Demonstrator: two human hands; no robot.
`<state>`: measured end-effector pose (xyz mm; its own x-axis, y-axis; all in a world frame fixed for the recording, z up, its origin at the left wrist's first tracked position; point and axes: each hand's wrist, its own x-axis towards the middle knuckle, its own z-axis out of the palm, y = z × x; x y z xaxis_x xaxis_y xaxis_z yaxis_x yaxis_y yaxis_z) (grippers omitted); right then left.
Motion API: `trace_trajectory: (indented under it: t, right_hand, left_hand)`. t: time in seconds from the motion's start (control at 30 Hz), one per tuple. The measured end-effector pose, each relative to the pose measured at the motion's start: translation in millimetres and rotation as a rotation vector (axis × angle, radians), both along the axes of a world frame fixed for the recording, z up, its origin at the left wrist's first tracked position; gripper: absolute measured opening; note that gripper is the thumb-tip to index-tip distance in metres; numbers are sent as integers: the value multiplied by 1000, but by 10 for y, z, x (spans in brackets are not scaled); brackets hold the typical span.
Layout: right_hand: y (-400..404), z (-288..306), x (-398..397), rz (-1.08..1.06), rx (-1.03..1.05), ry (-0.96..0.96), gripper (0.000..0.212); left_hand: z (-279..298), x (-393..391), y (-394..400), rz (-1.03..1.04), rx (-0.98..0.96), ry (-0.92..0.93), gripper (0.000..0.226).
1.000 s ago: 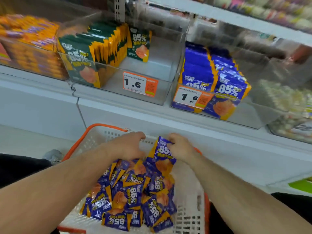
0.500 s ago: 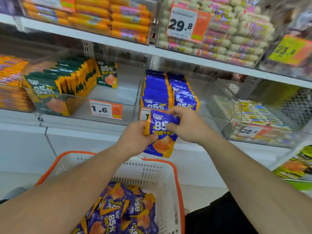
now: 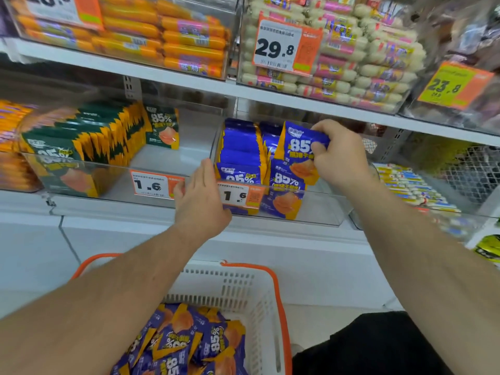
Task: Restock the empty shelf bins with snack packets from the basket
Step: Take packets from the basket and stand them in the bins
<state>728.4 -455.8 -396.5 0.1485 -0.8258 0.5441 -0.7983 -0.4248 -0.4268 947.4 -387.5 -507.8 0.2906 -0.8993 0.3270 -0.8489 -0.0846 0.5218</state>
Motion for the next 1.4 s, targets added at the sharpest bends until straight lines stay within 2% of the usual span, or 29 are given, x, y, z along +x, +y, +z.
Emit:
trace_trajectory:
  t: [0.1, 0.27, 0.37, 0.47, 0.57, 0.63, 0.7, 0.77, 0.83, 0.97, 1.13, 1.17, 1.27, 1.4]
  right_hand:
    - [-123, -154, 47, -38, 54, 93, 28]
    - [-215, -495, 117, -76, 206, 309, 38]
    - [-242, -600, 121, -77, 214, 270, 44]
    - [-233, -636, 123, -107, 87, 284, 45]
    - [-98, -692, 219, -112, -242, 204, 29]
    - [53, -797, 379, -20, -417, 115, 19]
    - [229, -1014, 617, 127, -416, 27, 16]
    - [388, -1348, 874, 246, -315, -47, 14]
    - [518, -1758, 1082, 305, -103, -63, 11]
    - [704, -2552, 1313, 305, 555, 149, 13]
    - [990, -3549, 1527, 225, 1148, 345, 11]
    - [1054, -3721, 1557, 199, 1237, 366, 11]
    - [1230, -4116, 1601, 108, 1384, 420, 40]
    - [1333, -4311, 1670, 10, 1482, 375, 43]
  left_hand:
    - [-29, 23, -1, -13, -21, -9, 87]
    - [-27, 13, 8, -20, -7, -11, 90]
    - [-21, 17, 6, -27, 6, -22, 92]
    - [15, 34, 13, -53, -4, 14, 90]
    - [7, 78, 103, -106, -74, 21, 92]
    - [-74, 132, 238, -142, -97, -35, 96]
    - [-195, 207, 408, -148, -44, -75, 91]
    - [-329, 322, 553, -165, 86, -71, 80]
    - [-467, 481, 668, -205, 280, -79, 71]
    - [-714, 804, 853, -272, 701, -61, 59]
    - [-1005, 1029, 919, -321, 942, -72, 63]
    - [-1052, 1047, 916, -336, 971, -63, 63]
    - [-1177, 1087, 880, -352, 1005, -32, 56]
    - [-1286, 1132, 834, -336, 1028, 1, 42]
